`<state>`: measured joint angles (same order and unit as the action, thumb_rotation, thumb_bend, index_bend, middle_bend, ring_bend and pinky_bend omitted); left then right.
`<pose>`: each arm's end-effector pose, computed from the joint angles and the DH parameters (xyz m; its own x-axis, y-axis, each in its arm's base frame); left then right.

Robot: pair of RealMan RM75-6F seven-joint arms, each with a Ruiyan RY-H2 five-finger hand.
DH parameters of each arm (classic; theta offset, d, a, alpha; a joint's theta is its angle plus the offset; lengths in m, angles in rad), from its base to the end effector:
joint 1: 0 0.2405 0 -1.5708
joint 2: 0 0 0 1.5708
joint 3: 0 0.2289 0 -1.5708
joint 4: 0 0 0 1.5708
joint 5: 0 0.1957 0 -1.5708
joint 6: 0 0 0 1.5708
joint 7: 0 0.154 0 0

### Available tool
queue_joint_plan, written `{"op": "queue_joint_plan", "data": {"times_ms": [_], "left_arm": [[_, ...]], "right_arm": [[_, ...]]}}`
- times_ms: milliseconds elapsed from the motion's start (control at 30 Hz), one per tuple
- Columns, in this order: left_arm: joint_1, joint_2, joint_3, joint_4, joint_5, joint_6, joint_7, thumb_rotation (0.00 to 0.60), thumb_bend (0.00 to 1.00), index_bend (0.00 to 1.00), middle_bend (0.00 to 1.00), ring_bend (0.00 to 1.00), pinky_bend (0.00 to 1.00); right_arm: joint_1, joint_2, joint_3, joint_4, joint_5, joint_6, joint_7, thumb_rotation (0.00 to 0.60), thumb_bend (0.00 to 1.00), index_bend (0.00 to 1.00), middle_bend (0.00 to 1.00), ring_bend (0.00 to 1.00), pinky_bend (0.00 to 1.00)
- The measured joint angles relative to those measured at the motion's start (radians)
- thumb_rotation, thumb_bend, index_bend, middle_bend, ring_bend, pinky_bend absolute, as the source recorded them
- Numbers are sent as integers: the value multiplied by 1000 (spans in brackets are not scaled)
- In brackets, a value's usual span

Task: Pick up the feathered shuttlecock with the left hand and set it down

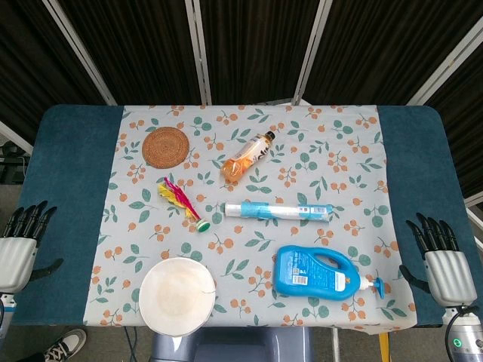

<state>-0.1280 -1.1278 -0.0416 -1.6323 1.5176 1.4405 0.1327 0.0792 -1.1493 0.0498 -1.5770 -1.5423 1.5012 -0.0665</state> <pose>-0.2689 0.1973 0.1473 0.4923 0.0318 0.8698 0.8691 -0.0731 -0.4892 -0.2790 -0.1863 0.1543 0.4618 0.0150 0.8869 -0.8858 -0.0434 0.4620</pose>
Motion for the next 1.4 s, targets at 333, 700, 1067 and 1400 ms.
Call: {"op": "queue_joint_plan", "data": {"times_ms": [333,700,1067,1400], "left_arm": [[-151,-23,-108,-41,-136,-180,110,600,327,315,0,0,0],[-406,-208,-230,57,-366,-366,405,600,393,394,0,0,0],[-555,-391,-262,231,-531,-436,552,600,446,441,0,0,0],[-625,-510,-245,377,-593,-465,584,600,442,452,0,0,0]], "right_arm": [[3,2,-1,-4,3,-10,6,600,149,103,0,0,10],[1,11,-1,-11,11,-15,29,600,151,103,0,0,9],[0,18,-1,-15,17,-20,51,600,151,103,0,0,10],[-1,17,3,-17,25,-22,55,600,150,104,0,0,10]]}}
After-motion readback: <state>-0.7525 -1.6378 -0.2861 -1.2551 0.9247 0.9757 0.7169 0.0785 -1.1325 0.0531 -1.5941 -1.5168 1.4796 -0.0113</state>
